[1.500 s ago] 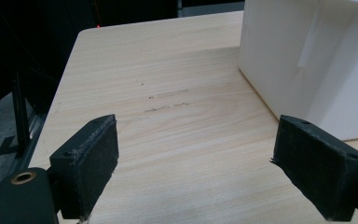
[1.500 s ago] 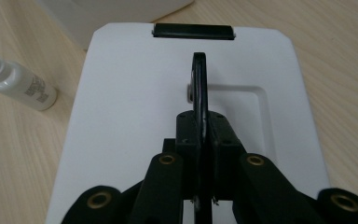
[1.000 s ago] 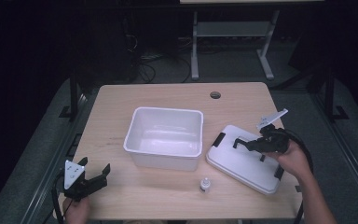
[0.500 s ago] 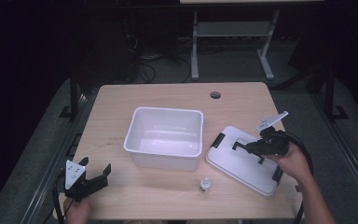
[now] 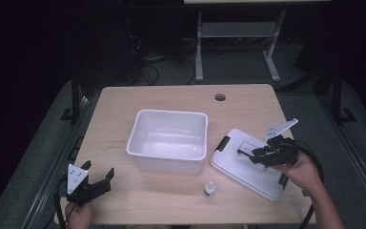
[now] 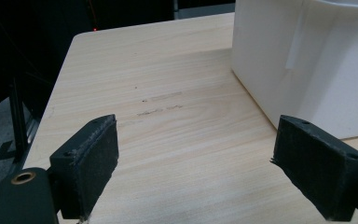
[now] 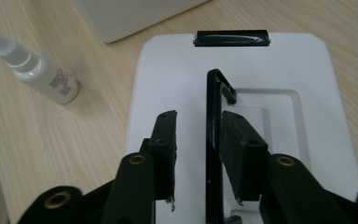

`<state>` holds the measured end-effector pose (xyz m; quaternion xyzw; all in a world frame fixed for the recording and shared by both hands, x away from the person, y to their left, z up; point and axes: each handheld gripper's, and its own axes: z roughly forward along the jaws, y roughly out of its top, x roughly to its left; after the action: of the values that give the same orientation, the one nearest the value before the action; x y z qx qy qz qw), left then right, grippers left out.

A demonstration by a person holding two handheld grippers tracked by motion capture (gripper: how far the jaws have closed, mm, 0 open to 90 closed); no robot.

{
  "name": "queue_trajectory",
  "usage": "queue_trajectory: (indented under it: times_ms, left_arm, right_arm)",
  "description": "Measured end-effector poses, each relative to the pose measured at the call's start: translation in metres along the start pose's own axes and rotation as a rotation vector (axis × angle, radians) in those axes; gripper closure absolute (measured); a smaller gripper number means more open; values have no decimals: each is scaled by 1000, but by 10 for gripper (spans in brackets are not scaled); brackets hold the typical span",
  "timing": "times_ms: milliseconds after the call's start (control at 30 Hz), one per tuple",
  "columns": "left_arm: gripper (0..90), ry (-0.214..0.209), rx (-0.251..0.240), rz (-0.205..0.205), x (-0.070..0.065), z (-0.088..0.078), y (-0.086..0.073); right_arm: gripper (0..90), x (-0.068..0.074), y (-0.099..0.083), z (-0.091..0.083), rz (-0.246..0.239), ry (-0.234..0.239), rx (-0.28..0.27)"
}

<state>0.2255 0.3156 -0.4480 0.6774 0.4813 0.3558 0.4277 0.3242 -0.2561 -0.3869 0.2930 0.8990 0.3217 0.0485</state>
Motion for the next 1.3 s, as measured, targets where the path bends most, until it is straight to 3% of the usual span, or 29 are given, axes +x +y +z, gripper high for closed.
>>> queue_trajectory:
  times_ms: [200, 667, 1300]
  left_arm:
    - [130, -4, 5, 10, -2, 0, 1]
    - [130, 10, 3, 14, -1, -1, 0]
    - [130, 9, 4, 24, -2, 0, 1]
  right_arm:
    - [545, 16, 0, -2, -24, 13, -11]
    - [437, 51, 5, 0, -93, 45, -24]
    - [391, 83, 14, 24, -151, 109, -23]
